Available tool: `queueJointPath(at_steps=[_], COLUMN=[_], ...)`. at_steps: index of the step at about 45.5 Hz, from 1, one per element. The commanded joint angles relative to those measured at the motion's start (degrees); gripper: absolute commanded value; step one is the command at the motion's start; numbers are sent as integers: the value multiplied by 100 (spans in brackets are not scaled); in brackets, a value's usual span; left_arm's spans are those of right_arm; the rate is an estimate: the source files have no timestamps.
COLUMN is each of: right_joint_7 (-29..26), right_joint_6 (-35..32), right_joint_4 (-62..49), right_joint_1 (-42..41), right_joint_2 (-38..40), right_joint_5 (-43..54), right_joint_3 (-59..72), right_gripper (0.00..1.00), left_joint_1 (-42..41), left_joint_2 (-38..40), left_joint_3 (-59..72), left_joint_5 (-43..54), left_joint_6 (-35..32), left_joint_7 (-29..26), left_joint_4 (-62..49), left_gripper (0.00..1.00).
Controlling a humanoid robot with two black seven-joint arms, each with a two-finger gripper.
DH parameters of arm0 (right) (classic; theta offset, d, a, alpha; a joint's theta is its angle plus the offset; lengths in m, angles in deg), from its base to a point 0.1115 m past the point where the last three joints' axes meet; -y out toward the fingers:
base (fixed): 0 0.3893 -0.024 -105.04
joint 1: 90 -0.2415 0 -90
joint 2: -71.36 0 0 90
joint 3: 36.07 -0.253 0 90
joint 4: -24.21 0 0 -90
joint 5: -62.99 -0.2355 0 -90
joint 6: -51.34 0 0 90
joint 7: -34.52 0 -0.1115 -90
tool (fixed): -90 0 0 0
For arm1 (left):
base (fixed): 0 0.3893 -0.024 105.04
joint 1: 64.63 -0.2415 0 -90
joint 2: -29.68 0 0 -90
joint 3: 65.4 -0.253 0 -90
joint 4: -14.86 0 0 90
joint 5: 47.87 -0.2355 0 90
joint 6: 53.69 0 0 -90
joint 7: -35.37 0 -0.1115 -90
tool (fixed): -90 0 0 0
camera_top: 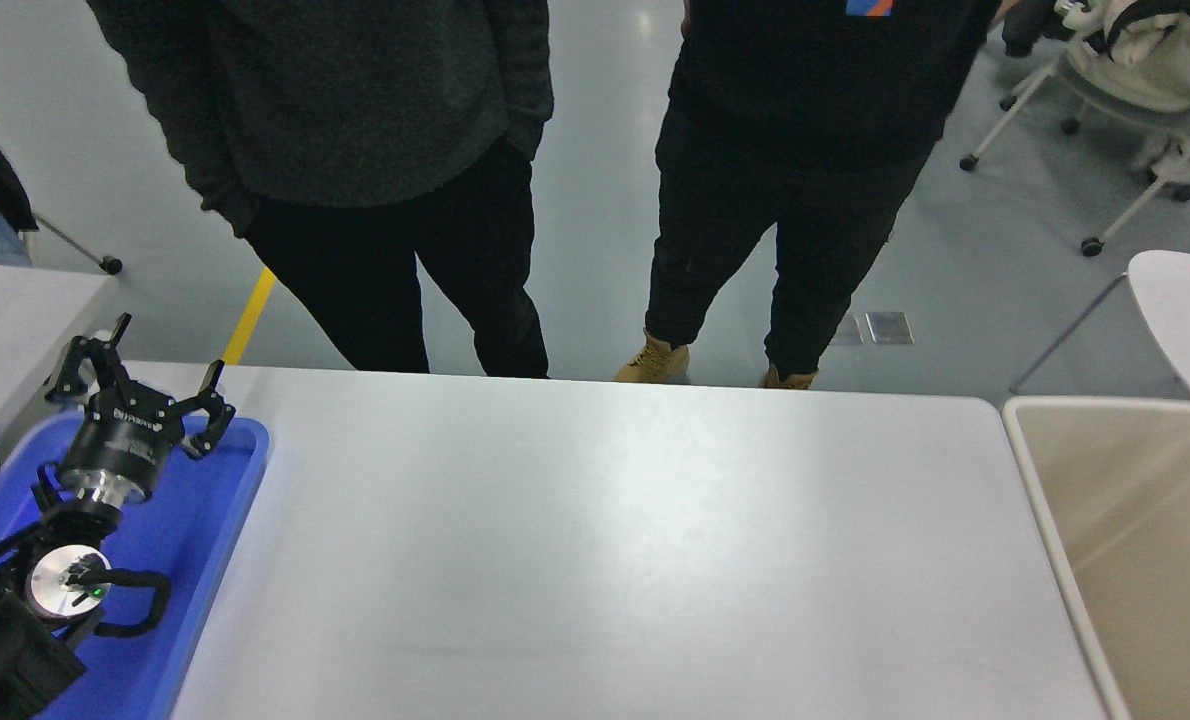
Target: Clean the table surface
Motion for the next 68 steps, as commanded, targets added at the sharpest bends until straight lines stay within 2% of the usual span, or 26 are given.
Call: queueJointPath(at_steps=[1,16,17,18,19,20,21,33,46,49,58,68], right_joint_7=[-158,-361,-361,-352,-361,-352,-335,-308,-273,-238,-247,-246], right_joint_6=[249,373,373,373,390,416,460,777,777,768,733,724], right_joint_4=[-747,-739,-739,-730,-730,-739,-686,-537,166,665,3205,4077], right_joint_1=[457,563,563,563,554,545,510,220,123,88,184,272], right_joint_2=[-885,-1061,-1061,-1044,-1043,-1043,-1043,-772,-297,-147,679,372], right_joint_5=[-860,-1168,-1177,-1194,-1212,-1221,-1255,-2459,-2539,-2731,-3663,-4735], right_joint_3=[-10,-10,-10,-10,-10,-80,-115,-107,-431,-1089,-3243,-4255], right_gripper=[0,0,3,32,70,98,100,100,100,100,100,100], left_joint_1=[0,0,0,0,0,0,0,0,0,0,0,0], left_joint_2=[0,0,0,0,0,0,0,0,0,0,0,0], left_joint_3=[0,0,0,0,0,-8,0,-8,-8,-8,-8,-8], left_joint_5=[0,0,0,0,0,0,0,0,0,0,0,0], left_joint_6=[0,0,0,0,0,0,0,0,0,0,0,0], left_joint_7=[0,0,0,0,0,0,0,0,0,0,0,0], left_joint_4=[-3,6,-3,6,-3,6,-3,6,6,6,6,6], left_gripper=[100,100,100,100,100,100,100,100,100,100,100,100])
